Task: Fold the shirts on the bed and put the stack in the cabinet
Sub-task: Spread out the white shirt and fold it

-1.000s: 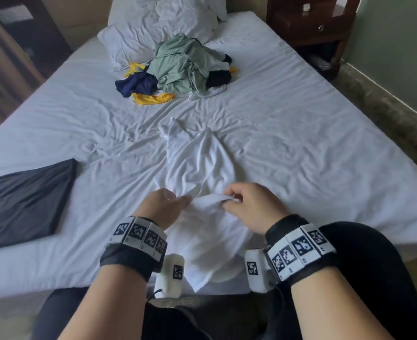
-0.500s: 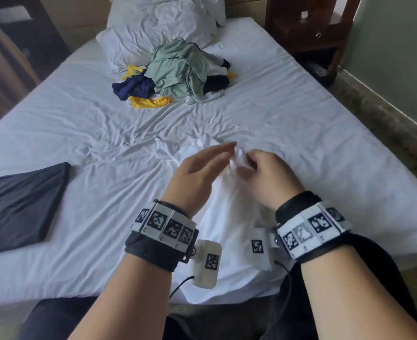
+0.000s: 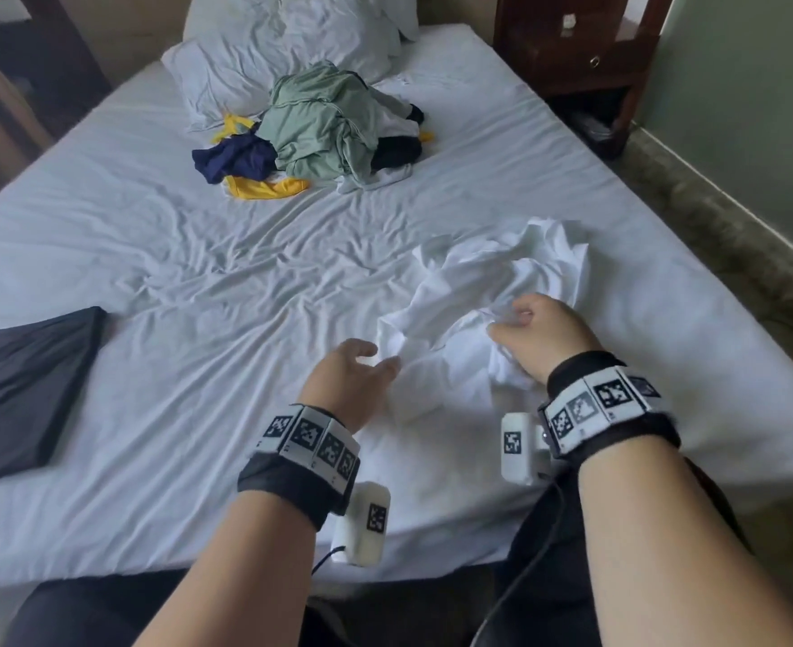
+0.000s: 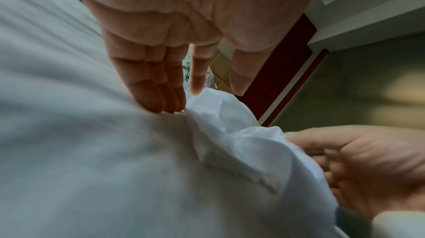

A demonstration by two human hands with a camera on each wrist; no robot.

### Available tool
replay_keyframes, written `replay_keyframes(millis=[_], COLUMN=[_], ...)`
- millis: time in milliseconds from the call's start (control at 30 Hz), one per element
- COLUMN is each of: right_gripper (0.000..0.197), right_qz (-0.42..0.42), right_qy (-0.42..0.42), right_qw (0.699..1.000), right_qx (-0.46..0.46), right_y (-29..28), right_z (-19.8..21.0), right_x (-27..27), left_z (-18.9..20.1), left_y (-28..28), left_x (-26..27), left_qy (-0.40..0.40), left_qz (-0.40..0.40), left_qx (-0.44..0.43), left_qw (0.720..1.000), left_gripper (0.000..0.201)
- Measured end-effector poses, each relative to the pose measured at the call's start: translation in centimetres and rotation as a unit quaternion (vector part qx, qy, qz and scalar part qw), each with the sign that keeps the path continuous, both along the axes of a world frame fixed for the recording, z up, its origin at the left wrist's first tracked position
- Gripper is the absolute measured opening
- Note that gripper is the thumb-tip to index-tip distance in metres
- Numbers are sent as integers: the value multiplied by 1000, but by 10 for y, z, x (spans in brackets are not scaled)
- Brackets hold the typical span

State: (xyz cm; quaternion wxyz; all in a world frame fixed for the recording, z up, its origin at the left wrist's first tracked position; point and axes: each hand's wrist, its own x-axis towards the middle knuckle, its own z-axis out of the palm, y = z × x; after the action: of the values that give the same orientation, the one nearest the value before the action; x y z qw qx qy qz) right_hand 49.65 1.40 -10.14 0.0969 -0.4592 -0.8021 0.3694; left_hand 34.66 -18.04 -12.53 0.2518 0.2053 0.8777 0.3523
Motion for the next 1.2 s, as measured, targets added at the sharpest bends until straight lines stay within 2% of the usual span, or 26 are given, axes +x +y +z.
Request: replay_keyframes(millis=[100,133,200,233,300,400,467,533,567,633,767,833,900,1000,1100,1167,1200], right_gripper=[70,63,26,15,13,10,7,6,5,5,5,5,22,39,30,8,9], right_qz=[89,107,102,90,46,-77,-178,-252,-270,-262,-169,-116,-64,-8,-33,-60,-65], right_qy=[-76,-102,-86,-42,106,331,398,424,419,388,352,362,347,260,192,134,95], right_qw=[993,988,986,988,982,924,888,866,865,883,920,925,934,965,979,985,989], right_qx=[12,36,96,117,146,178,146,81,59,42,40,-17,-64,-11,63,92,97], right_y=[-18,-22,-27,-27,-22,-7,8,21,25,29,28,25,26,30,30,32,33], right_z=[-4,-6,-7,-4,4,25,25,18,15,12,11,13,16,17,15,11,10], right_x=[-8,-11,-17,-17,-13,3,15,23,25,27,22,20,21,25,23,21,21], left_z=[-6,-7,-10,-10,-12,-10,-7,-4,-3,0,6,12,25,58,87,96,97], left_y=[6,6,7,8,10,16,25,36,42,52,64,64,59,46,32,25,22], left_x=[5,6,4,4,3,0,0,2,3,5,7,-1,-19,-51,-67,-68,-64], left_qy=[-69,-82,-102,-107,-110,-95,-66,-42,-31,-7,27,29,22,42,59,87,95], left_qz=[35,43,55,54,48,38,20,3,-2,-7,-12,25,109,210,288,297,288], left_qx=[70,78,93,100,101,85,61,42,33,38,77,105,167,256,366,349,337], left_qw=[995,993,989,988,988,991,996,998,999,999,997,994,980,943,883,885,891], left_gripper=[68,73,85,90,91,84,66,44,33,22,9,5,6,25,26,22,21])
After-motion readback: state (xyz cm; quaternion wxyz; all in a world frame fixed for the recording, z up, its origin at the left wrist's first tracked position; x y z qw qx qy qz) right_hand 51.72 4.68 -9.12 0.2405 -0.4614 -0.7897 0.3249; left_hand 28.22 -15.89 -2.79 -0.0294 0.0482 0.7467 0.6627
